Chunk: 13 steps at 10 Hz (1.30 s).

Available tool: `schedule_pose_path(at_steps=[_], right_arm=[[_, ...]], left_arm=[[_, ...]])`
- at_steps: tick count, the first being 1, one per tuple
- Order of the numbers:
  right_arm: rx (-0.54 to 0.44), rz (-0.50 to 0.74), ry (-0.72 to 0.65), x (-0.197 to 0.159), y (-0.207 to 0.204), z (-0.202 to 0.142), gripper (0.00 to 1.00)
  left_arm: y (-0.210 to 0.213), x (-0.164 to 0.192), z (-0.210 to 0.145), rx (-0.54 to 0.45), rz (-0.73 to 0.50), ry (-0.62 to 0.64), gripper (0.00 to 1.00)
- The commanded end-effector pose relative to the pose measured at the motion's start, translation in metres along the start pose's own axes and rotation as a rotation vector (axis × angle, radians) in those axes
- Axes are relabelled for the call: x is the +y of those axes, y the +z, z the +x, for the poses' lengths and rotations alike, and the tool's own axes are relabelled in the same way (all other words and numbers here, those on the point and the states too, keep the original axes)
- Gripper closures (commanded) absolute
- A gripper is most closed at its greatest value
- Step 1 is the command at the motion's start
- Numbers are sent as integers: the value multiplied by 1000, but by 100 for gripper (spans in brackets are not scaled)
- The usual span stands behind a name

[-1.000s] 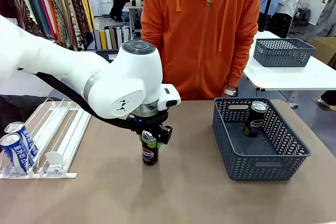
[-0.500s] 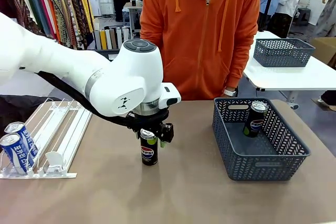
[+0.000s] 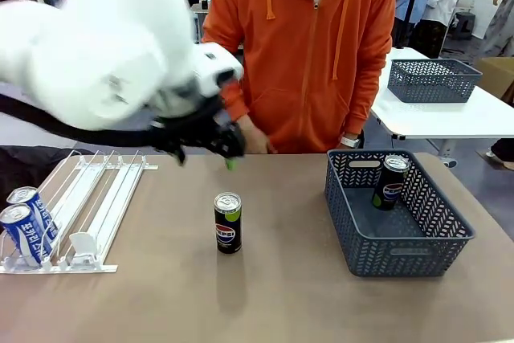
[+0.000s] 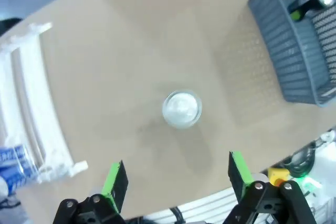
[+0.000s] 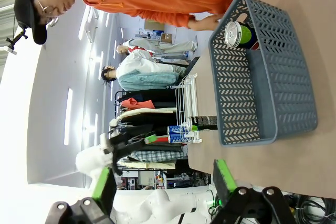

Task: Retrieve and store the cans from the dispenser.
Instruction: Pick up the last remaining can from one row of the Automatic Can Dispenser and place it in the middle of the table.

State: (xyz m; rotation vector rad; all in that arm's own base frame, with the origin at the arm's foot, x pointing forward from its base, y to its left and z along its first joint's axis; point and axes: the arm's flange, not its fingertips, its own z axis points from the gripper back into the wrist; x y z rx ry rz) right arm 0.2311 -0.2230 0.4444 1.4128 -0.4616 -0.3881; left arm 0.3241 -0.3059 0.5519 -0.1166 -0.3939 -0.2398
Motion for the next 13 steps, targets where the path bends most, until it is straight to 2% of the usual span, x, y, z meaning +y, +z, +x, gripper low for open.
schedule_pose_path(at_steps=[1, 4, 5, 7, 9, 10, 11, 12, 13], right_arm=[[-7, 16, -11, 6, -1, 2, 0], [-7, 16, -11, 6, -1, 2, 0], [-7, 16, -11, 6, -1, 2, 0], [-7, 16, -11, 6, -1, 2, 0], [-7, 16, -11, 6, -1, 2, 0], [-7, 16, -11, 6, -1, 2, 0], [-7, 16, -11, 6, -1, 2, 0], [-7, 16, -11, 6, -1, 2, 0], [-7, 16, -11, 6, -1, 2, 0]], left_arm=[[59, 67, -33, 40, -208, 14, 0], [110, 209, -55, 27, -648, 186, 0], [123, 269, -71, -5, -779, 275, 0], [134, 355, -112, -112, -935, 449, 0], [112, 397, -158, -204, -1049, 538, 0], [103, 400, -167, -171, -1038, 548, 0], [98, 391, -167, -66, -952, 518, 0], [122, 415, -174, -182, -1027, 564, 0], [122, 415, -174, -182, -1027, 564, 0]])
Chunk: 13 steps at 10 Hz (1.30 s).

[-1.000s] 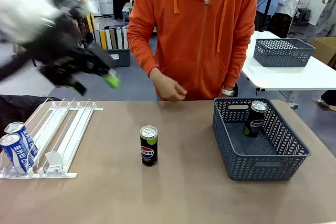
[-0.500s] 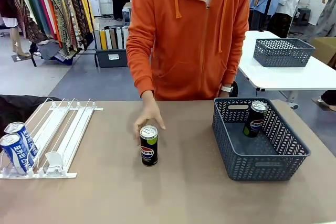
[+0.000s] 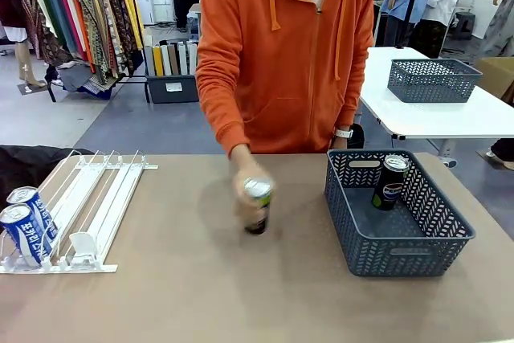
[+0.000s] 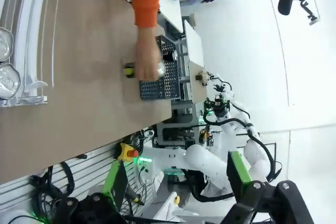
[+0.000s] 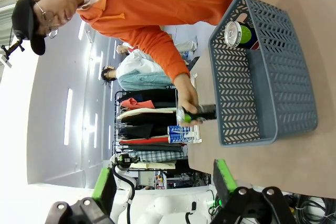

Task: Retrieve and store the cans from the dispenser.
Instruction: Pick up the last remaining can from one row of the Automatic Can Dispenser and place it in the middle of the table, then pick up one can from the Automatic Can Dispenser and place it in the middle of the table.

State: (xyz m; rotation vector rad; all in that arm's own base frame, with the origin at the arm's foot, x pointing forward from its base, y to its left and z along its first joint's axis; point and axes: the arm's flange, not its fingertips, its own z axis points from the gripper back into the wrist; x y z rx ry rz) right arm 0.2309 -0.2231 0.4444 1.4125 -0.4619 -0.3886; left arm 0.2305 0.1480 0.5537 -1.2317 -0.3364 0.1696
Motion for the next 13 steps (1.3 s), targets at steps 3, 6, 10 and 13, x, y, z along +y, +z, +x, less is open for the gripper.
schedule_pose_path(at_steps=[3, 6, 10, 13], right_arm=[[-7, 17, -11, 6, -1, 2, 0], [-7, 17, -11, 6, -1, 2, 0], [-7, 17, -11, 6, -1, 2, 0], [-7, 17, -11, 6, -1, 2, 0]], left_arm=[[7, -13, 2, -16, -22, -29, 0], [7, -13, 2, -16, -22, -29, 0], [7, -13, 2, -16, -22, -29, 0], [-16, -14, 2, 1, 396, -69, 0]])
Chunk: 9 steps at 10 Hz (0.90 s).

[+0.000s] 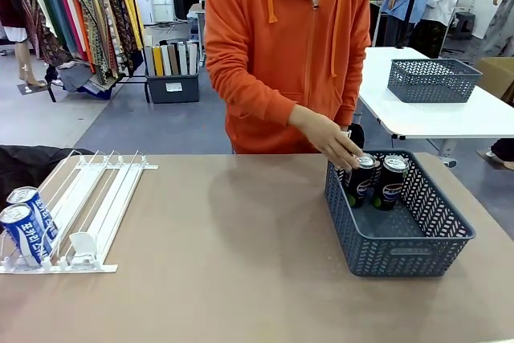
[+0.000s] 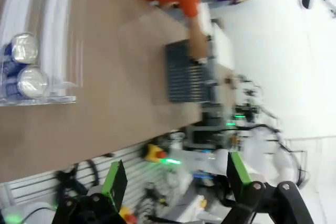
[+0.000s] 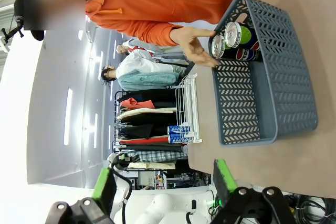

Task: Retrieve and store the cans from the dispenser.
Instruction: Pick up one can from the Automatic Can Dispenser and place it in the middle of the table.

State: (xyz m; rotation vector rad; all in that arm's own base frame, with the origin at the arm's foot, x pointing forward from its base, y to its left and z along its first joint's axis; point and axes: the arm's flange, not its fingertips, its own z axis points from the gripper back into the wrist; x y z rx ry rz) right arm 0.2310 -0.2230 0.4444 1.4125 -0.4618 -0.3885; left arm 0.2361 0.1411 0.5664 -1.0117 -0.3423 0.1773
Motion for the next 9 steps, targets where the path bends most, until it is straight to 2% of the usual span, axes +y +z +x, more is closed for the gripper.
schedule_pose_path(at_steps=[1, 2, 3, 5, 6, 7, 8, 9], right_arm=[[-7, 17, -11, 6, -1, 2, 0], [-7, 17, -11, 6, -1, 2, 0], [-7, 17, -11, 6, -1, 2, 0], [-7, 17, -11, 6, -1, 2, 0], [-7, 17, -11, 6, -1, 2, 0], [-7, 17, -11, 6, -1, 2, 0], [-7, 17, -11, 6, -1, 2, 0], [-7, 17, -11, 6, -1, 2, 0]], left_arm=[[-26, -3, -7, 1, 398, -80, 0], [-36, -3, -8, 33, 507, -148, 0], [-47, -4, -4, 13, 639, -237, 0], [-73, -2, -4, 132, 825, -441, 0], [-83, -3, -2, 123, 834, -440, 0], [-88, -7, 2, 56, 843, -468, 0], [-74, -17, 2, 131, 819, -419, 0], [-74, -17, 2, 131, 819, -419, 0]])
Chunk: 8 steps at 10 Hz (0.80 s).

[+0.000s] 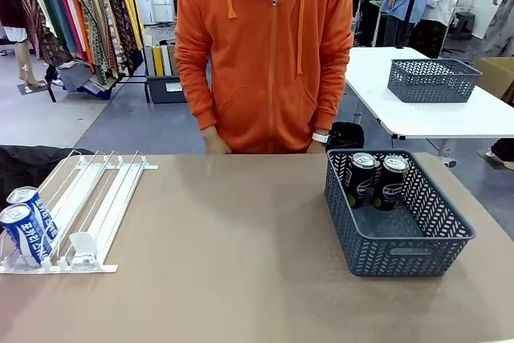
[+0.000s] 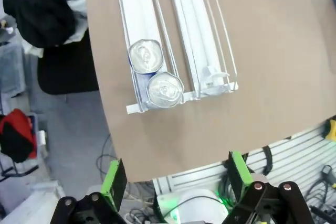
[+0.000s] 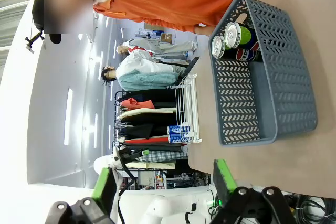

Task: Retrieve and store the cans from the dispenser.
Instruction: Pick up one can from the Automatic Can Dispenser and place it in the middle of the table.

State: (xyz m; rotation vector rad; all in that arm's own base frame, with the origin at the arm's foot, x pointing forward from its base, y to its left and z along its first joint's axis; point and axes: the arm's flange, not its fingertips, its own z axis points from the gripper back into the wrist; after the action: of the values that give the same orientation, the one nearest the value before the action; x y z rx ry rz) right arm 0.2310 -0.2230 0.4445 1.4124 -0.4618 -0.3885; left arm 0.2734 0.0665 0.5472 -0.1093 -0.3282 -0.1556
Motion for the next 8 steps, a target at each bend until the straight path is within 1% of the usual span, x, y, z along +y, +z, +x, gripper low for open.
schedule_pose_path(at_steps=[1, 2, 3, 4, 5, 6, 8], right_arm=[[-7, 17, -11, 6, -1, 2, 0], [-7, 17, -11, 6, -1, 2, 0], [-7, 17, -11, 6, -1, 2, 0], [-7, 17, -11, 6, -1, 2, 0], [-7, 17, -11, 6, -1, 2, 0], [-7, 17, -11, 6, -1, 2, 0], [-7, 17, -11, 6, -1, 2, 0]], left_arm=[[2, 5, -10, 13, -16, 31, 0], [0, 0, 0, 0, 0, 0, 0], [-21, 0, 5, 23, -15, -5, 0], [-45, -3, 10, 11, 66, 59, 0], [-70, -8, 14, 33, 77, 84, 0], [-84, -9, 17, 39, 105, 126, 0], [-105, -10, 21, 112, 94, 112, 0]])
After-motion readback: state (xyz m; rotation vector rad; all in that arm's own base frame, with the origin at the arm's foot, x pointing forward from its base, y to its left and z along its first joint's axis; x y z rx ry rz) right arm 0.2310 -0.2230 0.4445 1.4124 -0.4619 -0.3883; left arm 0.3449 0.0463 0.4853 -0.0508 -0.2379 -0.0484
